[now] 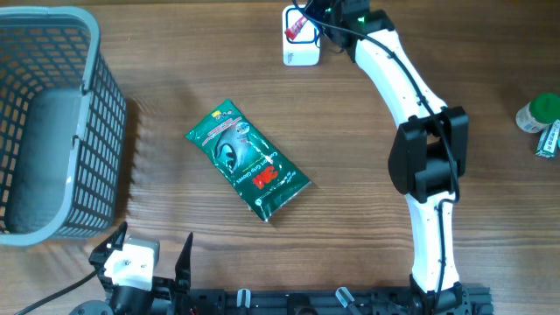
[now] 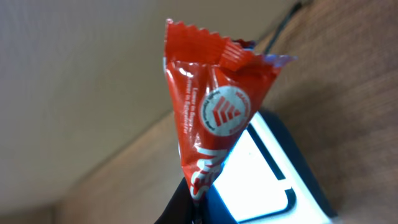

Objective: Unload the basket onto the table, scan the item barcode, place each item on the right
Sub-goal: 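Carry the Nescafe stick to the far right and release it, then move the right gripper to the green 3M gloves pack and grasp it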

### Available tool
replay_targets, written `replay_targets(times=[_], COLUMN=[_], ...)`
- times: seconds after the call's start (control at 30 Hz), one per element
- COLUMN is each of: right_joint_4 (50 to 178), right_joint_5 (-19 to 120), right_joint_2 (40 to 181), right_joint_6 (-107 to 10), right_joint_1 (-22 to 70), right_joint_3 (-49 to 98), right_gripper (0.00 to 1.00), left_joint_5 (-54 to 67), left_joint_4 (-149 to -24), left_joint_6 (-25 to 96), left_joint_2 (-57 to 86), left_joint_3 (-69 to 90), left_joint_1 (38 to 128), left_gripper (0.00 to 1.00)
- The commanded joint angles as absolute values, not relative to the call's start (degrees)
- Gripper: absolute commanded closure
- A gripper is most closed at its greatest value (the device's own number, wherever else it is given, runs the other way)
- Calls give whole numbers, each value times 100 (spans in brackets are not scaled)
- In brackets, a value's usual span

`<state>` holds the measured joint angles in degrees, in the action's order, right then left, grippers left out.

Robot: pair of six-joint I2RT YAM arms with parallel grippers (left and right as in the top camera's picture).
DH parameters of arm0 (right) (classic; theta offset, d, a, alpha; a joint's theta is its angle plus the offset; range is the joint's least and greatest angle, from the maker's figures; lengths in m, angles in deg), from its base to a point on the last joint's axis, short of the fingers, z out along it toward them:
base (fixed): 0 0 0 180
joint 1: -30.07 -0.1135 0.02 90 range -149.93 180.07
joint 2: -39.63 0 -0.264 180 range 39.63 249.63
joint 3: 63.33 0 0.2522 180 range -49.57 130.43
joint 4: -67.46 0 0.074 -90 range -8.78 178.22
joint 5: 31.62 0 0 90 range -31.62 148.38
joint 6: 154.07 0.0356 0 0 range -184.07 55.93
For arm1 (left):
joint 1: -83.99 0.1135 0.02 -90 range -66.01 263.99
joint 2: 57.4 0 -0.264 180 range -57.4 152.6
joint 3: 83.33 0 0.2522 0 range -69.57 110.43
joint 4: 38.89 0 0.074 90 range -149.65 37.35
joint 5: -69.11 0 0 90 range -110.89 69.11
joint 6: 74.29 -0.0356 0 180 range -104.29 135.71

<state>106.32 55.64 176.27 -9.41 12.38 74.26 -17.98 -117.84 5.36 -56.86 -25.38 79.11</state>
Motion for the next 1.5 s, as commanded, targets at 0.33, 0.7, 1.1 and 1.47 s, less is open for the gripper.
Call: replay_targets(times=[0.33,0.7,1.1,1.47], right_joint_4=[11093,13506,13898,16520], right_joint_5=[5857,6141,7144,1638], right_joint_2=[17773,17393,17340,16389], right_joint_6=[-386,-2041,-3409,-4836], right_joint_1=[1679,4453,5625,4766], right_joint_3=[7623,7577,7588,7531], right_gripper=[95,95,26,0], left_joint_5=[-1730,-1730,-1730,-1730], left_joint_4=[-11768,-11768,-11768,-11768], left_joint_6=[551,551,551,551], left_joint_2=[-5695,-5695,-5695,-5695], left_joint_3=[-2543,-2543,-2543,-2543], left_joint_1=[7885,7885,7885,7885], left_gripper=[0,0,0,0])
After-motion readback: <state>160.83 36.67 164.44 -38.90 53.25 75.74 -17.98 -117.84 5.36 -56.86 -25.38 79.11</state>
